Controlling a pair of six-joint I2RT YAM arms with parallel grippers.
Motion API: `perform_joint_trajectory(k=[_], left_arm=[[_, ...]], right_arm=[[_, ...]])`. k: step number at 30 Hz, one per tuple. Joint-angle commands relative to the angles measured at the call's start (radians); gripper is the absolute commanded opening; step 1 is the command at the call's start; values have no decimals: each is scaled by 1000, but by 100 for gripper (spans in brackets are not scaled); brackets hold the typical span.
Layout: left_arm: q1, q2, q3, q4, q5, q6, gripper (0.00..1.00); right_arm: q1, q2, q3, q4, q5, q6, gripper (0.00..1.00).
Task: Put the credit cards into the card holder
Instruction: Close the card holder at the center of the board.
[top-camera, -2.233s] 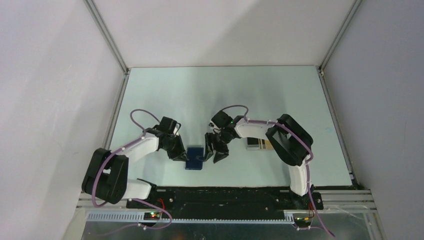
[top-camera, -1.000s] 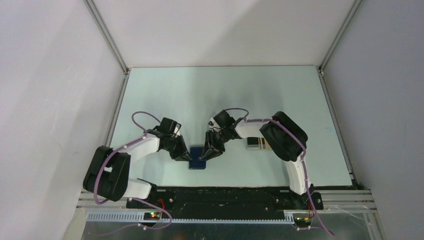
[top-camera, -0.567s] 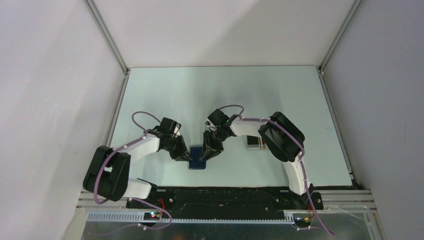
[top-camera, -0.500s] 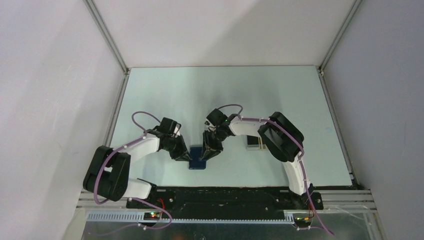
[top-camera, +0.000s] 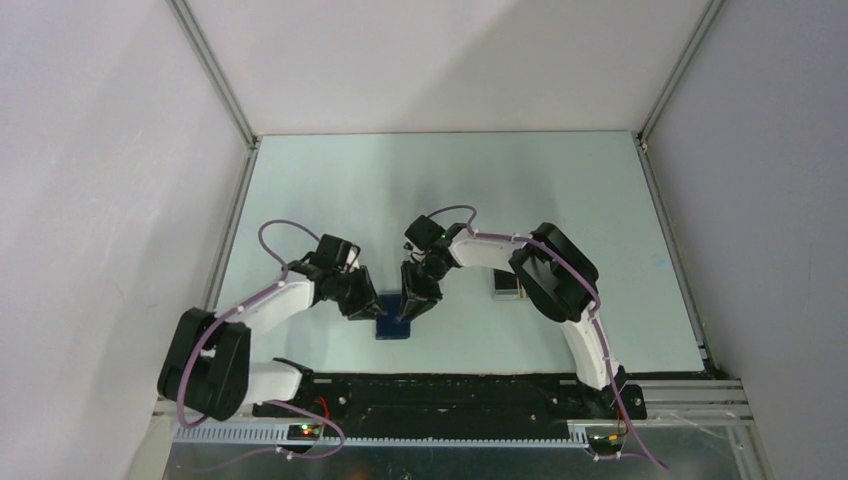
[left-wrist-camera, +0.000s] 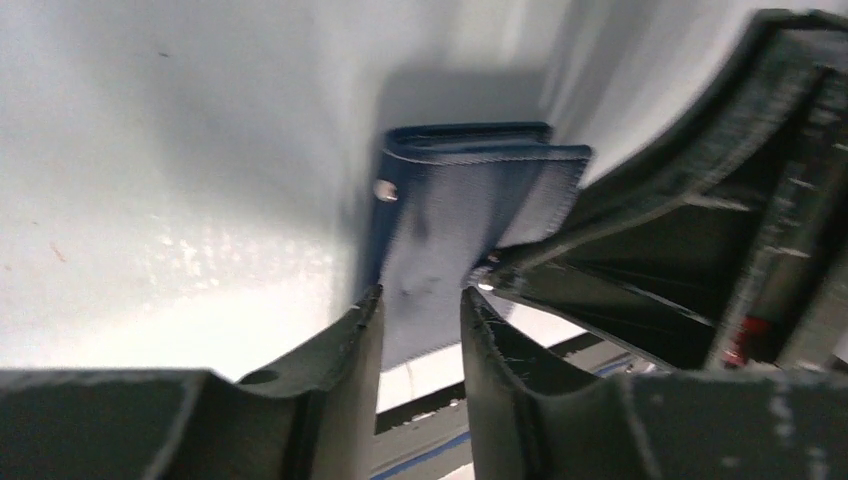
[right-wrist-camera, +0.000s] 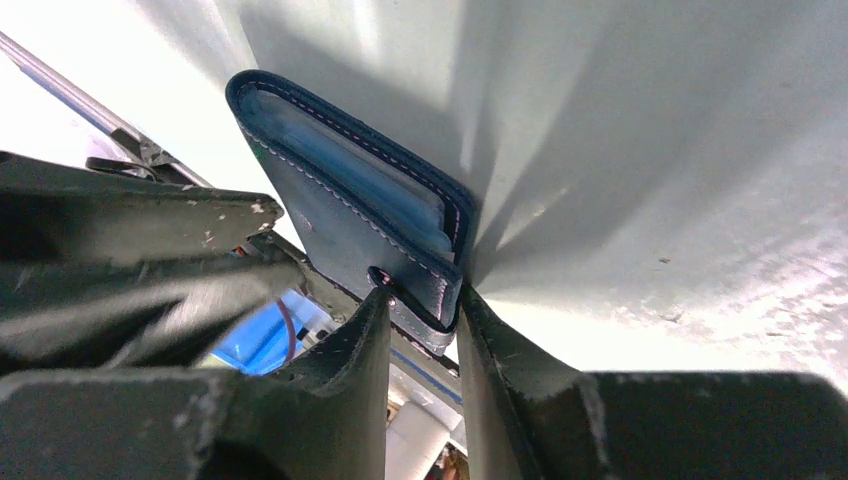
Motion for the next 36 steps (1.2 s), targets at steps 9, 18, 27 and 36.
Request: perform_joint_trajectory(k=[9,18,27,36], left_arm=[[-50,-39,11,37,74,6,42],[-52,33,7,94,126,1,34],[-63,91,2,137,141,1,33],[-78,125,18,139,63,-15,13]], right_arm=[[-4,-84,-156,122,125,-13,36],[-23,-80,-158,149,78,1,37],[-38,-96,-157,170,46,14,37],[-39,-86,-158,182,27,22,37]])
